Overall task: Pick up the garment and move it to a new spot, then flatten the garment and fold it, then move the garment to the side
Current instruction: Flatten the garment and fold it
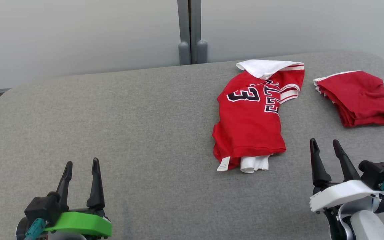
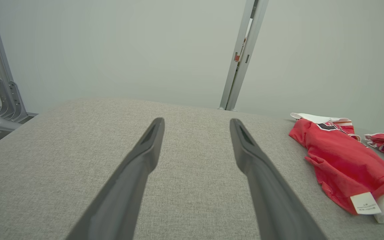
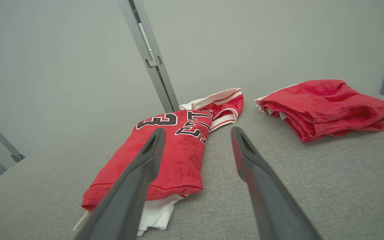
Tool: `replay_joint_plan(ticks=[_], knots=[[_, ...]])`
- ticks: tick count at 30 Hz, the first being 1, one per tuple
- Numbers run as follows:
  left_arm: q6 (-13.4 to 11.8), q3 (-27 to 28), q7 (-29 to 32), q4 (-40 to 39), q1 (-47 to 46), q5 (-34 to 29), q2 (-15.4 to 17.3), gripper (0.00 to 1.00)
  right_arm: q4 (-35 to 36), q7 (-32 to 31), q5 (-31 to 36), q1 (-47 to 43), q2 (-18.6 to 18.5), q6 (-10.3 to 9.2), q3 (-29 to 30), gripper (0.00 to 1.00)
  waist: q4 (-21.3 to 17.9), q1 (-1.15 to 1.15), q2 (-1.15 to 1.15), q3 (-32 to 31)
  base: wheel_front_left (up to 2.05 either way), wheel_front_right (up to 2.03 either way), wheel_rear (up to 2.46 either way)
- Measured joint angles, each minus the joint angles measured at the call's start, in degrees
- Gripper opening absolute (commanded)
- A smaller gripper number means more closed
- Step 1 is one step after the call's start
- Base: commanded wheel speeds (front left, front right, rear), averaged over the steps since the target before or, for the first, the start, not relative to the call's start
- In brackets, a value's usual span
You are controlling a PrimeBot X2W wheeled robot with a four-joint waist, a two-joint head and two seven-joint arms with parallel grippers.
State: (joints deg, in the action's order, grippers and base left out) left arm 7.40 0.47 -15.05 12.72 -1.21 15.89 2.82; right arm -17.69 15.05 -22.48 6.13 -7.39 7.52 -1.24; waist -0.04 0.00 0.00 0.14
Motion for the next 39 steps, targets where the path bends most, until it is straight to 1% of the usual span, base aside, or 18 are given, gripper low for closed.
replay_joint_plan(ticks=[4, 8, 10, 17, 19, 21, 22, 23, 24, 25, 26, 30, 33, 36, 39], knots=[[0.0, -0.4, 0.0, -0.1, 0.0, -0.4, 0.0, 1.0, -3.5, -0.5, -0.7, 0.3, -0.2, 0.0, -1.8, 1.0, 0.5, 0.0, 0.0, 0.2, 0.0, 0.0, 0.0], [0.0, -0.9, 0.0, -0.1, -0.1, -0.4, 0.0, 1.0, -9.4, -4.5, -3.3, 3.5, -0.5, 0.01, -5.6, 1.0, 1.2, 0.0, 0.0, 1.0, 0.0, 0.0, 0.0], [0.0, -1.1, 0.0, 0.0, -0.3, -0.3, 0.0, 1.0, -12.5, -6.9, -4.4, 5.5, -0.5, 0.01, -6.5, 1.0, 1.7, 0.0, 0.0, 1.4, 0.0, 0.0, 0.0], [0.0, -1.5, 0.0, 0.3, -1.9, -0.2, 0.1, 1.0, -24.5, -14.6, -5.7, 13.2, 0.9, 0.0, -8.1, 1.0, 4.1, 0.0, 0.0, 3.3, 0.0, 0.0, 0.0], [0.0, -1.5, 0.0, 0.4, -2.1, -0.2, 0.2, 1.0, -27.2, -15.7, -5.7, 14.6, 1.4, 0.0, -8.3, 0.97, 4.9, 0.0, 0.0, 3.8, 0.0, 0.0, 0.0], [0.0, -1.5, 0.0, 0.5, -2.3, -0.2, 0.3, 1.0, -30.1, -16.0, -5.5, 16.3, 1.6, 0.01, -7.8, 0.82, 5.7, 0.0, 0.0, 4.3, 0.0, 0.0, 0.0], [0.0, -1.5, 0.0, 0.6, -2.4, -0.2, 0.3, 1.0, -31.5, -16.0, -5.1, 17.2, 1.7, 0.01, -7.5, 0.77, 6.0, 0.0, 0.0, 4.6, 0.0, 0.0, 0.0], [0.0, -1.5, 0.0, 0.6, -2.5, -0.2, 0.3, 1.0, -32.4, -15.8, -4.9, 17.9, 1.8, 0.0, -7.3, 0.68, 6.3, 0.0, 0.0, 4.8, 0.0, 0.0, 0.0], [0.0, -1.5, 0.0, 0.6, -2.7, -0.2, 0.3, 1.0, -33.4, -15.5, -4.7, 18.5, 2.1, 0.0, -7.2, 0.47, 6.6, 0.0, 0.0, 5.0, 0.0, 0.0, 0.0], [0.0, -1.5, 0.0, 0.6, -2.7, -0.2, 0.3, 1.0, -34.2, -15.3, -4.5, 19.1, 2.2, -0.01, -7.2, 0.31, 6.8, 0.0, 0.0, 5.2, 0.0, 0.0, 0.0], [0.0, -1.5, 0.0, 0.7, -2.8, -0.2, 0.3, 1.0, -35.1, -14.9, -4.5, 19.7, 2.3, -0.01, -7.2, 0.0, 7.0, 0.0, 0.0, 5.4, 0.0, 0.0, 0.0], [0.0, -1.0, 0.0, 0.8, -2.8, -0.2, 0.3, 1.0, -37.5, -13.2, -3.5, 21.0, 2.6, 0.0, -7.6, 0.0, 7.0, 0.0, 0.0, 5.6, 0.0, 0.0, 0.0], [0.0, -0.8, 0.0, 1.0, -2.8, -0.2, 0.3, 1.0, -38.3, -9.4, -1.9, 21.3, 1.8, 0.04, -7.0, 0.0, 6.3, 0.0, 0.0, 5.3, 0.0, 0.0, 0.0], [0.0, -0.8, 0.0, 1.1, -2.6, -0.2, 0.3, 1.0, -38.5, -5.6, -0.4, 21.3, -1.1, 0.02, -5.0, 0.0, 5.1, 0.0, 0.0, 4.8, 0.0, 0.0, 0.0], [0.0, -0.8, 0.0, 1.2, -2.3, 0.1, 0.3, 1.0, -37.8, -3.6, 2.2, 21.7, -3.8, 0.02, -3.4, 0.0, 3.8, 0.0, 0.0, 4.1, 0.0, 0.0, 0.0]])
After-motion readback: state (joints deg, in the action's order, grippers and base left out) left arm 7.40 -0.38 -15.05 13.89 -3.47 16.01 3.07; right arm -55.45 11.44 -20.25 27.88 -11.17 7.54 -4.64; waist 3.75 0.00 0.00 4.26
